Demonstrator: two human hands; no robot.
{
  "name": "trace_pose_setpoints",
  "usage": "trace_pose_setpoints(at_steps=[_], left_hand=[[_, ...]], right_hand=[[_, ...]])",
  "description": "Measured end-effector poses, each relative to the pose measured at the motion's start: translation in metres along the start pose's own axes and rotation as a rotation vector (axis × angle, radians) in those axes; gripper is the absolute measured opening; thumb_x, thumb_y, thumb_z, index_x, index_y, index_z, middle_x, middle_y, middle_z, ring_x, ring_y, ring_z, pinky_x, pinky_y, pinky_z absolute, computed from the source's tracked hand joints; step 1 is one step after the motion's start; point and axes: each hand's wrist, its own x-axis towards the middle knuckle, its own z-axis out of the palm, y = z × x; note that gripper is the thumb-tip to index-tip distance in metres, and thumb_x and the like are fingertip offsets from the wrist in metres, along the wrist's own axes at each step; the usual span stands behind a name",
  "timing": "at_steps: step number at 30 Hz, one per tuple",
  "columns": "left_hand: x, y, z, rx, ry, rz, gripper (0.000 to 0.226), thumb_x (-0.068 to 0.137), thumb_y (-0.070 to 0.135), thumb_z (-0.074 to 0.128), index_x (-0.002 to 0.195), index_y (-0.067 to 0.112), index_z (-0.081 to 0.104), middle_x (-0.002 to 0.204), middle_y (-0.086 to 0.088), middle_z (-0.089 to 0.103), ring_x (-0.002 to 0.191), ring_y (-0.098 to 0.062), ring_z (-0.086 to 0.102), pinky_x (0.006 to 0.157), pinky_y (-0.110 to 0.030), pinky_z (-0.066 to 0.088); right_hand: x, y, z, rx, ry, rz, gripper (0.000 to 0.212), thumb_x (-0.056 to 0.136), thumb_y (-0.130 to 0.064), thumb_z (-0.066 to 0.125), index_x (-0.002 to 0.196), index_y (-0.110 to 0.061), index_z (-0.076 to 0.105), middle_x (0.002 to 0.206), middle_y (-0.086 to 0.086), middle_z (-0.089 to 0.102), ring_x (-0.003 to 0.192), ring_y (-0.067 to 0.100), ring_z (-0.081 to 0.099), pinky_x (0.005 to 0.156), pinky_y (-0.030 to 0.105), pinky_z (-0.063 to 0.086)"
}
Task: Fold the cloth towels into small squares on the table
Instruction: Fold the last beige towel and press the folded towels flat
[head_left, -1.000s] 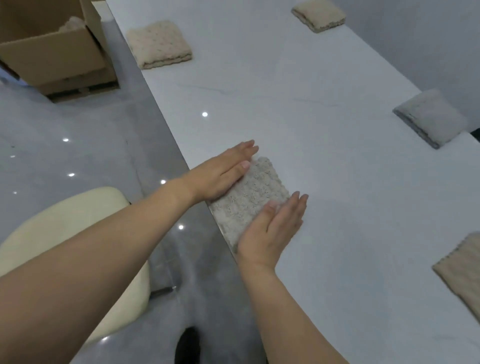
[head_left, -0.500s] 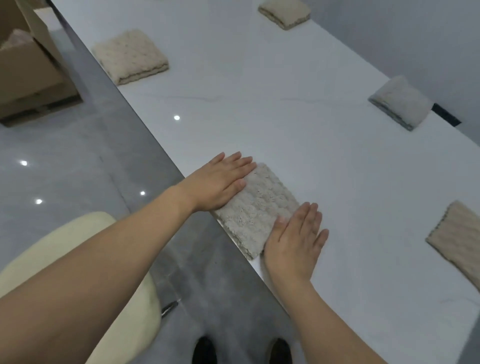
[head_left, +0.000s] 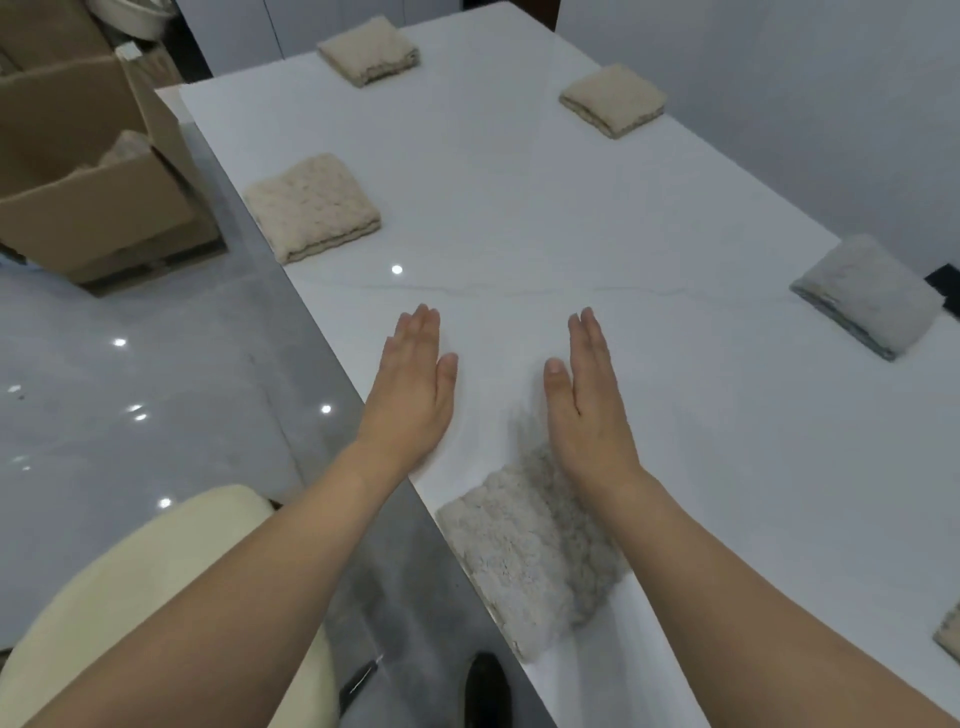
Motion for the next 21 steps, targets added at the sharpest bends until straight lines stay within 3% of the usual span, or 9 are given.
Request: trace_pose_setpoints(at_steps=[3,7,11,15,21], left_hand=[[0.015,-0.011,-0.004,-0.053,0.07,-0.066,0.055,0.108,0.028,0.027,0.157,0.008,0.011,0.166,-0.005,0.006,0.152,-0.015,0.0,0.121,-0.025,-0.002],[0.038,-0.024,-0.016,-0.175,0.193,-0.173,0.056,0.108,0.032,0.024,0.158,0.013,0.008,0.166,0.003,0.002,0.151,-0.007,-0.002,0.111,-0.005,-0.007],[0.064,-0.044,-0.035,-0.291,0.33,-0.247,0.056,0.108,0.032,0.024,0.158,0.014,0.009,0.166,0.006,0.004,0.151,-0.003,-0.001,0.117,-0.013,-0.002],[0.098,-0.076,-0.061,-0.333,0.437,-0.329,0.055,0.108,0.032,0.024,0.158,0.013,0.009,0.166,0.004,0.006,0.148,0.002,0.002,0.11,-0.003,-0.002],[0.159,-0.131,-0.09,-0.376,0.487,-0.405,0.057,0.108,0.035,0.022,0.158,0.013,0.007,0.166,0.001,0.004,0.151,-0.006,-0.001,0.116,-0.016,-0.002]], right_hand=[[0.029,-0.002,0.01,0.023,-0.086,-0.026,0.053,0.105,-0.034,0.025,0.154,-0.023,0.009,0.161,-0.014,0.0,0.143,-0.007,-0.003,0.116,0.016,0.0],[0.065,-0.008,0.034,0.012,-0.186,-0.085,0.051,0.105,-0.029,0.028,0.154,-0.021,0.016,0.16,-0.013,0.008,0.144,-0.005,0.003,0.112,0.009,0.001],[0.108,-0.025,0.067,0.067,-0.254,-0.114,0.051,0.105,-0.026,0.029,0.153,-0.02,0.016,0.16,-0.011,0.011,0.144,-0.005,0.006,0.113,0.009,0.003],[0.155,-0.047,0.102,0.111,-0.292,-0.143,0.051,0.105,-0.027,0.03,0.153,-0.02,0.016,0.16,-0.012,0.011,0.144,-0.005,0.006,0.111,0.006,0.002],[0.231,-0.085,0.15,0.084,-0.306,-0.262,0.049,0.105,-0.027,0.029,0.153,-0.017,0.021,0.16,-0.008,0.013,0.145,-0.001,0.008,0.109,0.004,0.003]])
